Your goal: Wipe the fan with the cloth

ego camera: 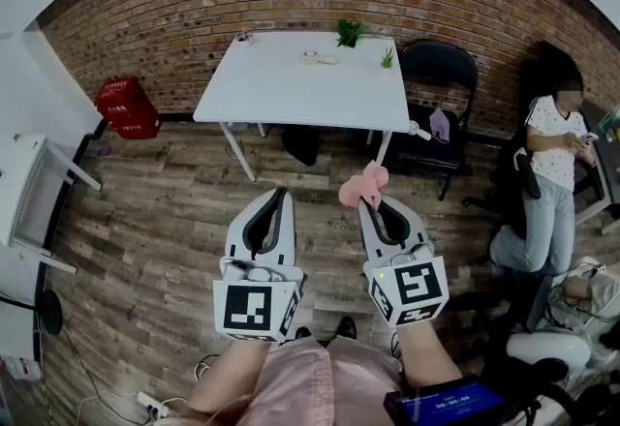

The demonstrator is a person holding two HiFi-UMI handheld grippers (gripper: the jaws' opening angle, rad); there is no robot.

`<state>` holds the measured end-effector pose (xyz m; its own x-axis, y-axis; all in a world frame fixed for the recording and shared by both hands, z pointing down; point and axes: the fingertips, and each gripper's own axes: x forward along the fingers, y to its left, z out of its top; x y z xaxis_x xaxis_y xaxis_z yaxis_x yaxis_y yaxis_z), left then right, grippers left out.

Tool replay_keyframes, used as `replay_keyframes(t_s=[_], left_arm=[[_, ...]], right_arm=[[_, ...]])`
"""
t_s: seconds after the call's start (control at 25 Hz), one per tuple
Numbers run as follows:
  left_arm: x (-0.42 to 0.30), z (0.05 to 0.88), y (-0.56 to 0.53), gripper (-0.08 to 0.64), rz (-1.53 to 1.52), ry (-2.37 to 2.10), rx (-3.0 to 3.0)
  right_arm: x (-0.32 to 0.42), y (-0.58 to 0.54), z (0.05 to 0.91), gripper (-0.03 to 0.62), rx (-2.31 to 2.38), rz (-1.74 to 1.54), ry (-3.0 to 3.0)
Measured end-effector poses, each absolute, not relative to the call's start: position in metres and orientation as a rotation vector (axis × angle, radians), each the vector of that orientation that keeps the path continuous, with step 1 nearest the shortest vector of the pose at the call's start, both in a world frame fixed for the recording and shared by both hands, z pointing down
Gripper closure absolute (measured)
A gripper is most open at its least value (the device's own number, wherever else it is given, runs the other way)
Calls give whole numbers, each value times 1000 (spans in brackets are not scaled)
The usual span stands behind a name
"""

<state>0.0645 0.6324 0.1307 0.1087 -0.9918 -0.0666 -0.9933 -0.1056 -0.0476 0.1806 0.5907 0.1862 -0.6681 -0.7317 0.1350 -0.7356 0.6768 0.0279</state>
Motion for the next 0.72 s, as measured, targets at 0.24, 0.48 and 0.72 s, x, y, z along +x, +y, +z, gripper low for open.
replay_keyframes(t_s=[0.24, 0.48, 0.72], left_arm=[[66, 132, 626, 546, 8, 2057, -2266], [84, 122, 617, 321, 112, 2010, -2317], [98, 124, 607, 321, 65, 2050, -2261]], right_arm=[[182, 584, 187, 549, 1206, 43, -2754], [199, 573, 180, 545, 1223, 60, -2789], [212, 557, 186, 543, 1164, 54, -2803]])
